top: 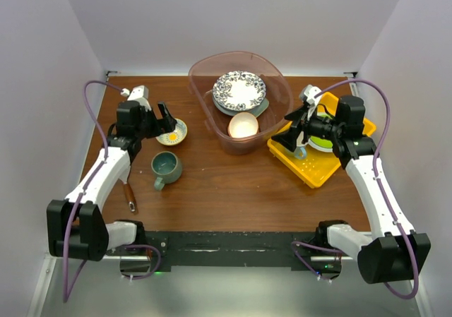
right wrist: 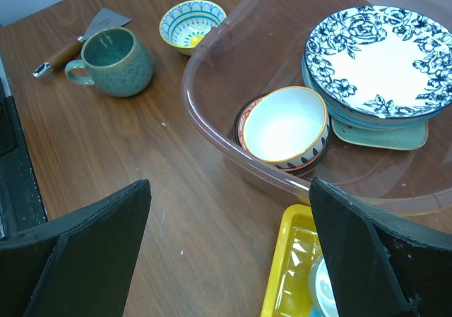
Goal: Place the mixed dishes into the plastic bin
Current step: Pick up the bowl from the center of the board.
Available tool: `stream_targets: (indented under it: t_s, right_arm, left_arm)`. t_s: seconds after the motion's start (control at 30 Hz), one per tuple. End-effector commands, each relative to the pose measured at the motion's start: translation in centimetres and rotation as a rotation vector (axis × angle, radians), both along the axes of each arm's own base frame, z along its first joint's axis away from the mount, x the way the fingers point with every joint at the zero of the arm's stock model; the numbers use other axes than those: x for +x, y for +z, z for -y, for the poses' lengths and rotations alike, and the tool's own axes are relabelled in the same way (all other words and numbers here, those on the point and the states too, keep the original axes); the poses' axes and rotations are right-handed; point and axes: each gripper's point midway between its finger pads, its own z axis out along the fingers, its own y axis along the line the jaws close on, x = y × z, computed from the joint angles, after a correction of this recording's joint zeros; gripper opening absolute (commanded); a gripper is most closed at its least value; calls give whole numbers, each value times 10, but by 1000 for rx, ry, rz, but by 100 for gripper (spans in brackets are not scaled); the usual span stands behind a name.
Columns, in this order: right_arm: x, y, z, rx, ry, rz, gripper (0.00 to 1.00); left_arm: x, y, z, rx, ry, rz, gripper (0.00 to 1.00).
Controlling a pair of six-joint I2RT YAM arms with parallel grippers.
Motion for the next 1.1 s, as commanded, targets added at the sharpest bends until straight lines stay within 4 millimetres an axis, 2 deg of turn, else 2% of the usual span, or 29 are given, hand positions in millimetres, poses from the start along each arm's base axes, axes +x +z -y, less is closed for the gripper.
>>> stream_targets:
  t_s: [0.0,0.07,0.1,0.17,0.2,0.23,0.5,0.67,0.77,0.97,1.0,1.07]
  right_arm:
    - [0,6,-1,2,18,31,98]
    - [-1,6,-1,3,21,30,98]
    - [-1,6,-2,5,24,29,98]
    - [-2,6,-2,5,25,28,98]
    - [-2,6,-1,5,23,28,98]
    - [-2,6,-1,4,21,30,98]
    - [-3,8,-2,6,28,34,98]
    - [-3,7,-2,6,25,30,98]
    - [-2,6,-2,6,25,30,98]
    - [-2,6,-2,6,25,28,98]
    - [-2,5,-2,6,26,27,98]
    - [-2,5,-1,5,23,27,98]
  left_arm:
    - [25,6,-16,61,32,12,99]
    - [33,4,-20,73,34,5,97]
    - [39,-7,-24,90,28,-24,95]
    - [48,-9,-27,103,25,-51,90]
    - [50,-21,-30,119,21,-87,88]
    - [53,-25,-32,129,28,-99,87]
    - [52,-69,-55,236,52,-225,74]
    - [49,-98,-51,229,12,-319,57]
    - [50,-106,-48,222,-11,-343,47]
    - [50,-114,-49,191,-17,-361,31]
    - [51,-113,-48,183,-21,-359,23]
    - [51,-112,-47,178,-20,-355,14]
